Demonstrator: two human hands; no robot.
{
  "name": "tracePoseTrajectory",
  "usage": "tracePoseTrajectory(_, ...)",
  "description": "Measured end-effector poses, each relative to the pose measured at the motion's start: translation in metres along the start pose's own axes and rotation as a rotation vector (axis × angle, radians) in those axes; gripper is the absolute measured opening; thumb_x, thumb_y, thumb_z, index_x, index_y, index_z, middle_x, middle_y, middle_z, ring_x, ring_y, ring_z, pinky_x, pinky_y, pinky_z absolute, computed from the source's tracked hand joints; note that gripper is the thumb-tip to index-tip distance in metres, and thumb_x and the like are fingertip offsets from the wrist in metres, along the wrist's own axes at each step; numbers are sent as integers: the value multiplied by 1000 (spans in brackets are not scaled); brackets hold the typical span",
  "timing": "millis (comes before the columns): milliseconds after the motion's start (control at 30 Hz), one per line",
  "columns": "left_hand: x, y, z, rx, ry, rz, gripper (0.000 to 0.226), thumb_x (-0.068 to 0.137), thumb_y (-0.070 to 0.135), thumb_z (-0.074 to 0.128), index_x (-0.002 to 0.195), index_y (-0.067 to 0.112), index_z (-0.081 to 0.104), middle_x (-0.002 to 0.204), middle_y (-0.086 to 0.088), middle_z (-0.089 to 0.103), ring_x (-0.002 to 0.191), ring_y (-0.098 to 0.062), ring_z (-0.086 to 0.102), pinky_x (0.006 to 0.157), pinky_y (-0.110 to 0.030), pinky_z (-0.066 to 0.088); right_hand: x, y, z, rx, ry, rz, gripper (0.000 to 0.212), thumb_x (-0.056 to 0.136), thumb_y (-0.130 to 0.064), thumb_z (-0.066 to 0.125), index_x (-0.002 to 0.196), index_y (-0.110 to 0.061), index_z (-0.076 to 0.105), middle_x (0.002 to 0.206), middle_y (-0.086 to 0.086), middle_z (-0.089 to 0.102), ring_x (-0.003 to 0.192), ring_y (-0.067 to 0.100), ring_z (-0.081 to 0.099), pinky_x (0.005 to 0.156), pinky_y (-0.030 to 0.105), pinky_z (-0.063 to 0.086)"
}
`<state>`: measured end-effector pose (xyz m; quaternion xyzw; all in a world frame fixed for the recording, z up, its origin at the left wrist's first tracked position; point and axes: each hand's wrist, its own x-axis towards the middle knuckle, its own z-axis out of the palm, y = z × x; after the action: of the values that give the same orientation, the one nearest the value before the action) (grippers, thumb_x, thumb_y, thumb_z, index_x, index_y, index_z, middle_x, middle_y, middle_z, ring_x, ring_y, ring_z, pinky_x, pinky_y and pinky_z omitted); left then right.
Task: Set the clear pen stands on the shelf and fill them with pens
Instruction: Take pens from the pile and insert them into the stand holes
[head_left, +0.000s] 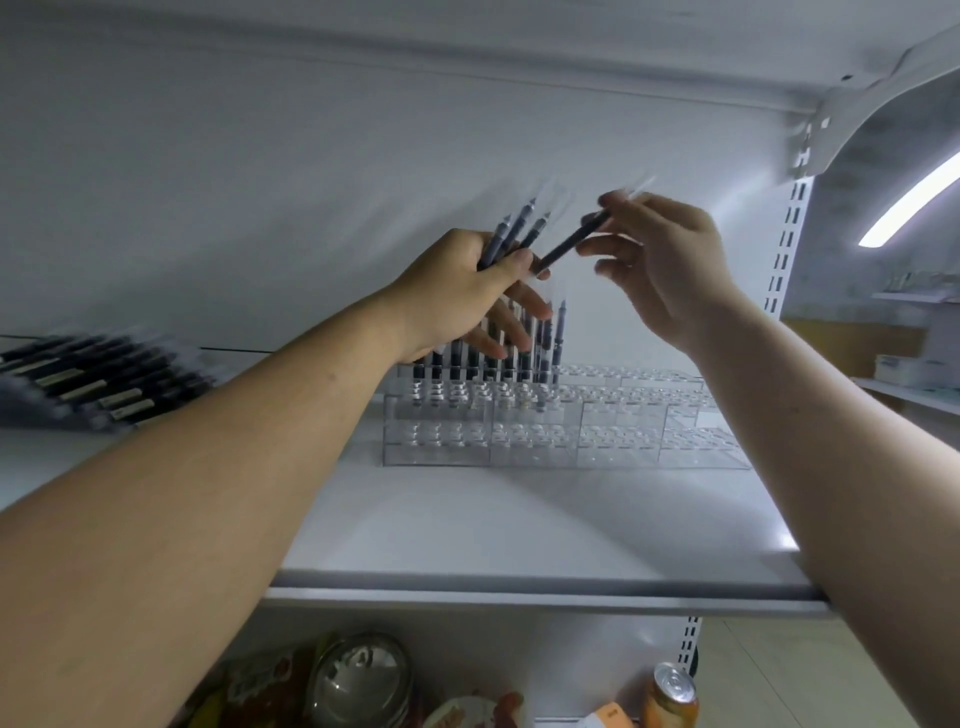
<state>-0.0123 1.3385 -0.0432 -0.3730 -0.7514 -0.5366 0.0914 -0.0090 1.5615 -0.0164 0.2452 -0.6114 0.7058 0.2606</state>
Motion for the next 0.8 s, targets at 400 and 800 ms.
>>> tracePoseTrajectory(400,2,-4,-4,67,38,-22,28,115,29,44,122,13,67,64,10,45,48,-10,31,41,-24,27,-1,18,-8,-865,-78,-158,20,103,-17,63,92,-1,71,72,-4,76,63,19,77,63,40,59)
tracePoseTrajectory(800,2,-1,-3,-38,-36,-94,26,112,18,42,130,11,59,72,5,41,53,-11,26,41,-23,20,-12,15,-3,-980,-216,-57,19,102,-18,65,92,-2,70,77,2,77,67,14,78,75,59,62)
